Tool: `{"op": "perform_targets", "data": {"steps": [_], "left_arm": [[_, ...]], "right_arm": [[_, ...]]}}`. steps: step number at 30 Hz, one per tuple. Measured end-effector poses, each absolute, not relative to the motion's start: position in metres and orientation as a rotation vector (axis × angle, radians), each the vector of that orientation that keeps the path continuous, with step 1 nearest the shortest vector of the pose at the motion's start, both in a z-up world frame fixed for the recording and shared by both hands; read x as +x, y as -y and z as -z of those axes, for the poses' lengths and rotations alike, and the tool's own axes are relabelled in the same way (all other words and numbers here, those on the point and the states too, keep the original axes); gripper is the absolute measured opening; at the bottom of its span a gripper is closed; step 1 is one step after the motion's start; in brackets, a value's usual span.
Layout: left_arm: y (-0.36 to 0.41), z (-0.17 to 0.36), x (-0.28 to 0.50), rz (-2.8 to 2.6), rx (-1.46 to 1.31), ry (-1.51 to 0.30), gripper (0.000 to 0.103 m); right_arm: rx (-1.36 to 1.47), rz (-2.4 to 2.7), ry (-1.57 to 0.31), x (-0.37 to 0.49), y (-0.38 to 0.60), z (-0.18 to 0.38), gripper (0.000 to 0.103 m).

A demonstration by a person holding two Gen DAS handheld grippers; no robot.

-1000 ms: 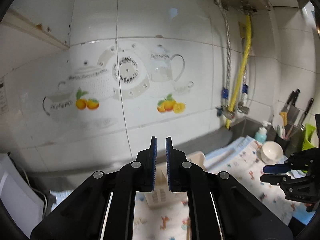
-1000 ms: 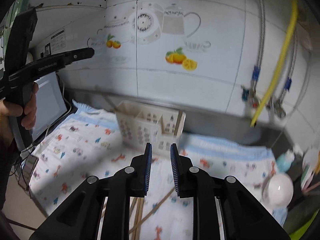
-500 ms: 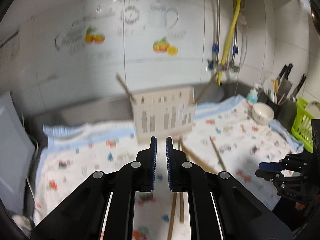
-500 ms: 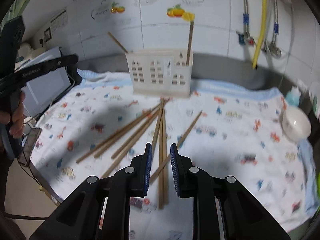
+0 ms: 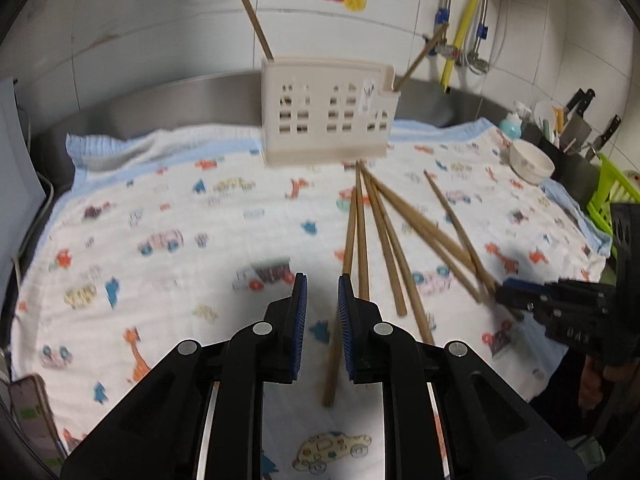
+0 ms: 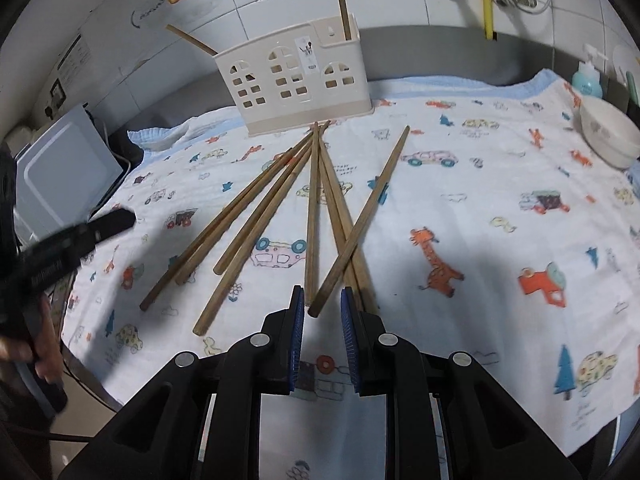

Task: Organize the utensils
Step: 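Lower the left gripper and grasp a chopstick while the right gripper grasps another, then drop the left gripper's chopstick into the holder while the right gripper drops its own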

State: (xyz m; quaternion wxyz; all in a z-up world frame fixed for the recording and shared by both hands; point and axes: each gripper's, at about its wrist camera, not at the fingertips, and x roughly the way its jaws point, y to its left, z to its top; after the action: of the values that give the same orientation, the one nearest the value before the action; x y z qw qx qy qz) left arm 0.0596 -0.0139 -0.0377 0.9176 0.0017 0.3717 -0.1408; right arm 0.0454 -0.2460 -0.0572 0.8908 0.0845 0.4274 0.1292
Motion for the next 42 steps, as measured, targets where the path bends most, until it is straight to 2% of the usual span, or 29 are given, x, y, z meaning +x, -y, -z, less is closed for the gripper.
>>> {"op": "perform_targets", "data": {"steps": [5, 10, 18, 32, 36, 42], "left_arm": [[0.019, 0.053, 0.056, 0.319, 0.009, -0.806, 0.016], [0.027, 0.065, 0.054, 0.343, 0.032, -0.840, 0.016], [0.027, 0.078, 0.057, 0.336, 0.025, -0.874, 0.016], [0.035, 0.087, 0.061, 0.309, 0.054, -0.867, 0.015], [0.041, 0.087, 0.060, 0.283, 0.109, -0.843, 0.007], [0.035, 0.077, 0.062, 0.284, 0.055, -0.825, 0.005]], "right_arm": [[0.215, -0.251, -0.913, 0.053, 0.246, 0.065, 0.019], [0.220, -0.236, -0.917, 0.055, 0.248, 0.068, 0.013], [0.200, -0.223, -0.898, 0.050, 0.253, 0.064, 0.011], [0.080, -0.174, -0.741, 0.037, 0.269, 0.018, 0.007], [0.075, -0.170, -0.704, 0.035, 0.273, 0.005, 0.007], [0.046, -0.175, -0.644, 0.037, 0.279, -0.020, 0.007]]}}
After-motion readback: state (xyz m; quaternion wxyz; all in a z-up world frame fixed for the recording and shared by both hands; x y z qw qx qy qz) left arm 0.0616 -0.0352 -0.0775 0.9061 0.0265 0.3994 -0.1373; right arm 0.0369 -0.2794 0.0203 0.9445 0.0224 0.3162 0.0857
